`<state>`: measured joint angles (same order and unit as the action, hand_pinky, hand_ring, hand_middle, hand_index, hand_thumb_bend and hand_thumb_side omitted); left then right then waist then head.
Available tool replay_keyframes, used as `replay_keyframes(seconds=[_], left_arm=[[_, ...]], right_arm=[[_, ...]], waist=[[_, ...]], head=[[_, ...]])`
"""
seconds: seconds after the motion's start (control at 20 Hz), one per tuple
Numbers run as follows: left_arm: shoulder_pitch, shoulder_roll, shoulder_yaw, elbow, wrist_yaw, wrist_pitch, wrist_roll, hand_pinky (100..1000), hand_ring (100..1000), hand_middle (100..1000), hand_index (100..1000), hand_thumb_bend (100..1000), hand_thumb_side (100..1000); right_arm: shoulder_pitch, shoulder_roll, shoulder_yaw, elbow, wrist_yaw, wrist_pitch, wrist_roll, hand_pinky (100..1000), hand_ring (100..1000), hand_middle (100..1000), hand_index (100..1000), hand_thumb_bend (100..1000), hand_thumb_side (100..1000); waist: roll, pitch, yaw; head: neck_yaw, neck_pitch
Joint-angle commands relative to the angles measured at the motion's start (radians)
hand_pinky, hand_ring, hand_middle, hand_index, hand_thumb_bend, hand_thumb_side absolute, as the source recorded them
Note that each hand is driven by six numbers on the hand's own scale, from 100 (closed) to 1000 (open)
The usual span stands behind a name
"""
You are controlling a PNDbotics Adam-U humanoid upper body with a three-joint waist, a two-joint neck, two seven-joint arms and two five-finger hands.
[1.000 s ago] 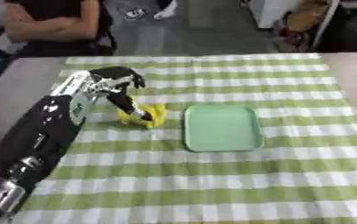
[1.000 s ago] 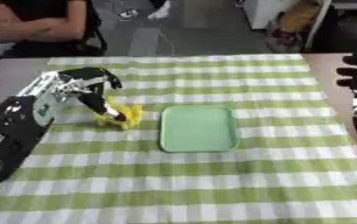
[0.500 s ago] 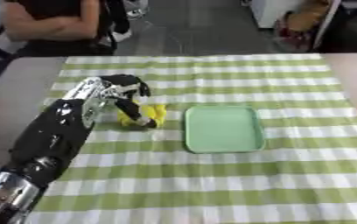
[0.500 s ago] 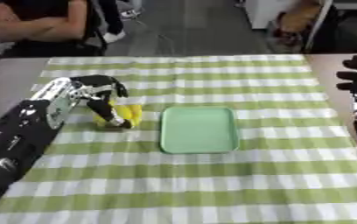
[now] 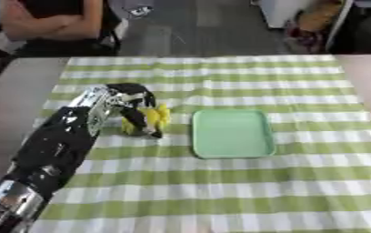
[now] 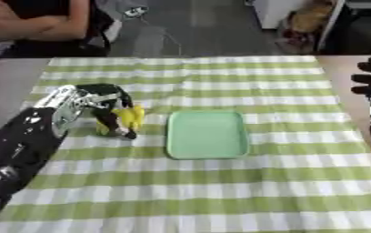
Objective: Pick up objects on the table and place them in the box.
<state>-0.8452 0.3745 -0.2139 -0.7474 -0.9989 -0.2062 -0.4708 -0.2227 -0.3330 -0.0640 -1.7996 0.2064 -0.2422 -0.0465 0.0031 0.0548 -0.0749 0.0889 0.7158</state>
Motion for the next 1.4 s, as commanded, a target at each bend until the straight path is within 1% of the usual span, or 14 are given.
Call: replay_keyframes(seconds=[0.05, 0.25, 0.35, 0.5, 0.55, 0.6, 0.65, 0.7, 0.8, 0.85, 0.9, 0.95, 1.1, 1.4], left_arm=[[-0.009, 0.005, 0.012, 0.001, -0.012, -0.002, -0.005, 486, 488, 727, 826, 833, 574], [-0.003, 0.002, 0.018, 0.017, -0.023, 0.000, -0.005, 481, 475, 702, 811, 814, 565], [0.000, 0.000, 0.020, 0.023, -0.028, 0.001, -0.006, 451, 447, 657, 788, 787, 537], [0.003, -0.001, 0.023, 0.027, -0.033, 0.006, -0.001, 319, 348, 549, 711, 619, 508], [0.004, -0.001, 0.023, 0.027, -0.034, 0.010, 0.003, 222, 289, 502, 661, 446, 510], [0.004, 0.001, 0.027, 0.027, -0.033, 0.019, 0.014, 122, 226, 462, 613, 144, 562], [0.005, 0.001, 0.029, 0.026, -0.031, 0.031, 0.030, 100, 211, 453, 603, 100, 573], [0.004, 0.002, 0.031, 0.024, -0.027, 0.043, 0.049, 100, 100, 363, 514, 100, 676], [0.005, 0.004, 0.031, 0.021, -0.018, 0.064, 0.092, 100, 100, 265, 442, 100, 655], [0.005, 0.005, 0.029, 0.020, -0.015, 0.070, 0.110, 100, 100, 275, 449, 100, 656], [0.005, 0.005, 0.027, 0.019, -0.012, 0.073, 0.123, 100, 100, 162, 360, 100, 538], [0.005, 0.006, 0.025, 0.019, -0.010, 0.074, 0.133, 100, 100, 162, 360, 100, 538], [0.005, 0.007, 0.020, 0.019, -0.016, 0.076, 0.136, 100, 100, 118, 301, 100, 524], [0.003, 0.009, 0.020, 0.013, -0.019, 0.076, 0.135, 100, 100, 125, 310, 100, 525]], right_arm=[[-0.018, -0.006, -0.002, -0.018, -0.003, -0.002, 0.004, 692, 748, 779, 885, 100, 835], [-0.018, -0.006, -0.003, -0.018, -0.004, -0.002, 0.004, 692, 748, 779, 885, 100, 835], [-0.019, -0.005, -0.003, -0.018, -0.004, -0.003, 0.004, 692, 748, 779, 885, 100, 836], [-0.019, -0.005, -0.004, -0.018, -0.004, -0.003, 0.004, 692, 748, 779, 885, 100, 835], [-0.019, -0.005, -0.004, -0.018, -0.004, -0.003, 0.004, 692, 748, 779, 885, 100, 835], [-0.018, -0.005, -0.005, -0.018, -0.004, -0.002, 0.003, 692, 748, 779, 885, 100, 835], [-0.018, -0.005, -0.005, -0.018, -0.004, -0.002, 0.003, 692, 748, 779, 885, 100, 835], [-0.018, -0.005, -0.005, -0.018, -0.004, -0.002, 0.003, 692, 748, 779, 885, 100, 835], [-0.018, -0.005, -0.006, -0.018, -0.003, -0.002, 0.003, 692, 748, 779, 885, 100, 835], [-0.018, -0.005, -0.006, -0.017, -0.003, -0.002, 0.003, 692, 748, 779, 885, 100, 835], [-0.017, -0.005, -0.006, -0.017, -0.003, -0.002, 0.003, 692, 748, 779, 886, 100, 835], [-0.017, -0.006, -0.006, -0.017, -0.003, -0.002, 0.003, 692, 748, 779, 886, 100, 835], [-0.017, -0.006, -0.007, -0.016, -0.003, -0.002, 0.002, 692, 748, 779, 886, 100, 834], [-0.017, -0.007, -0.007, -0.016, -0.003, -0.002, 0.002, 692, 748, 779, 886, 100, 834]], waist=[[-0.003, -0.009, -0.002], [-0.004, -0.005, -0.003], [-0.004, -0.004, -0.004], [-0.004, -0.003, -0.004], [-0.004, -0.003, -0.003], [-0.004, -0.003, -0.003], [-0.004, -0.003, -0.003], [-0.004, -0.003, -0.002], [-0.004, -0.004, -0.002], [-0.004, -0.004, -0.002], [-0.004, -0.004, -0.001], [-0.004, -0.004, -0.001], [-0.005, -0.005, 0.000], [-0.005, -0.006, 0.003]], head=[[0.010, -0.015], [0.009, -0.015], [0.009, -0.013], [0.008, -0.012], [0.008, -0.012], [0.008, -0.011], [0.007, -0.011], [0.007, -0.011], [0.006, -0.010], [0.006, -0.010], [0.006, -0.009], [0.006, -0.009], [0.006, -0.009], [0.005, -0.010]])
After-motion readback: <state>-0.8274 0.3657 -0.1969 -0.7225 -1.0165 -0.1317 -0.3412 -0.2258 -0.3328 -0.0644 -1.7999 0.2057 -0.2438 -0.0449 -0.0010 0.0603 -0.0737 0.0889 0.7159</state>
